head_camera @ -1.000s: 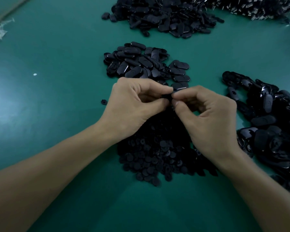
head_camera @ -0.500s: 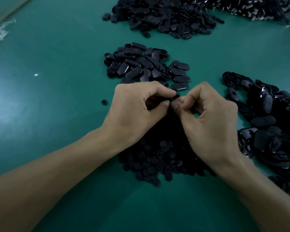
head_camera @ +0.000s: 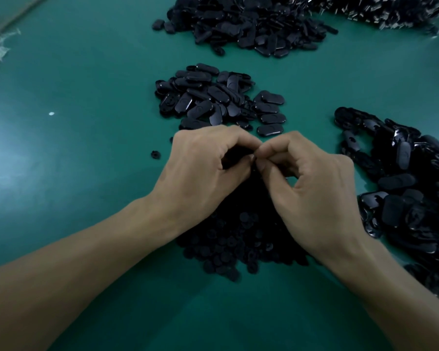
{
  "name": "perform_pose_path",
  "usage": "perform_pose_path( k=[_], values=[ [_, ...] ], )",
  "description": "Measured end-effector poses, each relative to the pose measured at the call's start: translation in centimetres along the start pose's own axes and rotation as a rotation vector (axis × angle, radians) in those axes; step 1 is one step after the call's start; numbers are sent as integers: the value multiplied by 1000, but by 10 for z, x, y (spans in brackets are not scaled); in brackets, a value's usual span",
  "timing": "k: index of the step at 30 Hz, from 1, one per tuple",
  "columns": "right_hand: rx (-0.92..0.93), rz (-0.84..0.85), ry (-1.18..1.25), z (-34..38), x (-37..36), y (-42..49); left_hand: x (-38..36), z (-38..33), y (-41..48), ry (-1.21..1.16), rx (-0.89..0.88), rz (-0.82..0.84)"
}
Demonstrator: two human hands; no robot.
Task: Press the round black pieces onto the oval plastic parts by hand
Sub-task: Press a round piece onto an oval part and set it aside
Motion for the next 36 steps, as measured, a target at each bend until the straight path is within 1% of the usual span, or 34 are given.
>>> perform_pose_path(
  k=[6,9,11,14,16,21,23,27,32,36],
  values=[
    [27,-33,-24,-5,2,2,-2,1,-1,-53,4,3],
    [93,-37,-76,-13,6,7,-4,4,-3,-125,66,36],
    [118,-1,-59,-19,8,10,-5,6,-4,-174,130,71],
    [25,88,108,-25,7,11,-5,8,-4,-258,243,120],
    [-47,118,215,-28,7,10,-6,9,-3,-298,298,144],
    [-132,110,304,-31,9,12,-5,12,-1,-409,431,116],
    [-150,115,310,-29,8,11,-5,14,0,-457,481,94],
    [-190,110,261,-29,8,11,-5,14,0,-468,517,94],
    [-215,125,190,-27,3,12,-3,14,2,-412,506,93],
    [-249,120,185,-26,-2,13,-3,13,2,-353,476,88]
  ],
)
Point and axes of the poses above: each hand's wrist, its own y-axis towards the middle knuckle, its own x-axis out of the back of the hand, z = x × y, the point moved 3 cm from there along y, towards the middle knuckle, and after that the axes turned 13 degrees about -z, right-handed, at the moved point
